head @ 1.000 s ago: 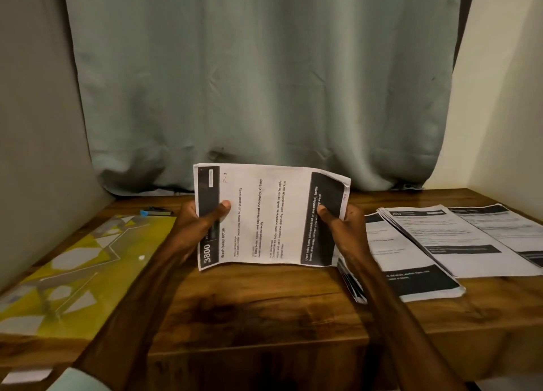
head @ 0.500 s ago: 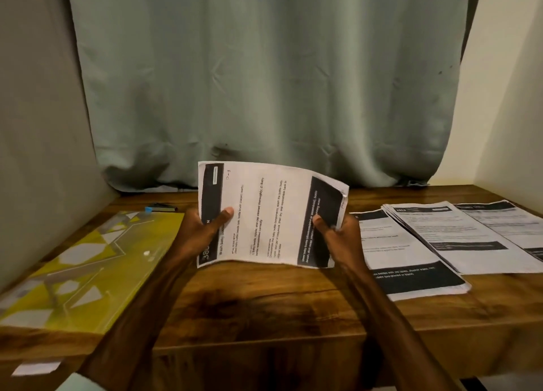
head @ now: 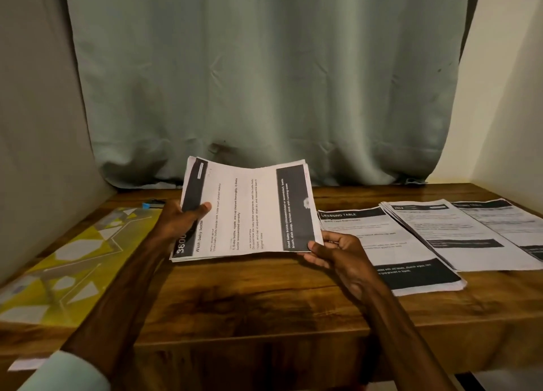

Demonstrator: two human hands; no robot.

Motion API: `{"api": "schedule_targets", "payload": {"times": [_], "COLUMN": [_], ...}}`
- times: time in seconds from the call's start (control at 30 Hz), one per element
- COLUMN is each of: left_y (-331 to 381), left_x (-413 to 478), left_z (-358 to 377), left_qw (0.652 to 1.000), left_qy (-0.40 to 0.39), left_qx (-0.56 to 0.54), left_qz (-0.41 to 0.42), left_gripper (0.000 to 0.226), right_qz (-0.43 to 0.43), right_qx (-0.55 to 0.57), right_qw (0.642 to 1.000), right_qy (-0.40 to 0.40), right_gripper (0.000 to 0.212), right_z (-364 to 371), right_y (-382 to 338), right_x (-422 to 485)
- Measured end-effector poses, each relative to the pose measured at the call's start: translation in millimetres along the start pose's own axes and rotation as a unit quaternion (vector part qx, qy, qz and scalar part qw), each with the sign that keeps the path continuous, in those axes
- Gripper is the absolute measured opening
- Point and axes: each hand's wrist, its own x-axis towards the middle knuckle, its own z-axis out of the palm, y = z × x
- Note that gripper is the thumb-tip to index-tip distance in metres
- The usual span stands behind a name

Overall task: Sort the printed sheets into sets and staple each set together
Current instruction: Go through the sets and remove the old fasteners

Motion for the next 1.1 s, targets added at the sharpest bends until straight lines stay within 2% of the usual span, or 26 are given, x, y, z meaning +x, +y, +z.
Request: {"api": "schedule_targets", "payload": {"times": [0.13, 0.23, 0.57, 0.67, 0.8, 1.0, 1.1], "left_y": [-4, -6, -13, -13, -10, -1, -5], "left_x": [0, -2, -2, -5, -11, -14, -17], "left_z": [-6, -8, -11, -13, -11, -5, -5], "left_qw": [0.999, 0.998, 0.997, 0.997, 0.996, 0.995, 0.994], "left_qy": [-0.01, -0.019, -0.03, -0.034, -0.055, -0.063, -0.079], "left_qx": [-0.015, -0.021, -0.047, -0.064, -0.066, -0.055, -0.054], "left_qz": [-0.034, -0.05, -0.051, -0.032, 0.004, 0.055, 0.057], "left_gripper": [0.028, 0.03, 0.04, 0.038, 0.037, 0.043, 0.045], "right_qz": [0.022, 0.019, -0.012, -0.023, -0.063, -0.112, -0.119], "right_qx": [0.046, 0.037, 0.032, 0.002, -0.094, -0.184, -0.19], "right_qw": [0.998, 0.998, 0.999, 1.0, 0.993, 0.976, 0.974], "right_qy": [-0.034, -0.05, -0.01, -0.011, -0.014, 0.023, 0.031], "right_gripper": [0.041, 0.036, 0.027, 0.03, 0.029, 0.029, 0.026], "right_z": [-6, -6, -3, -4, 1, 5, 2], "right_y": [-1, -1, 2, 0, -8, -23, -17], "right_x": [-1, -4, -7, -4, -1, 9, 7]}}
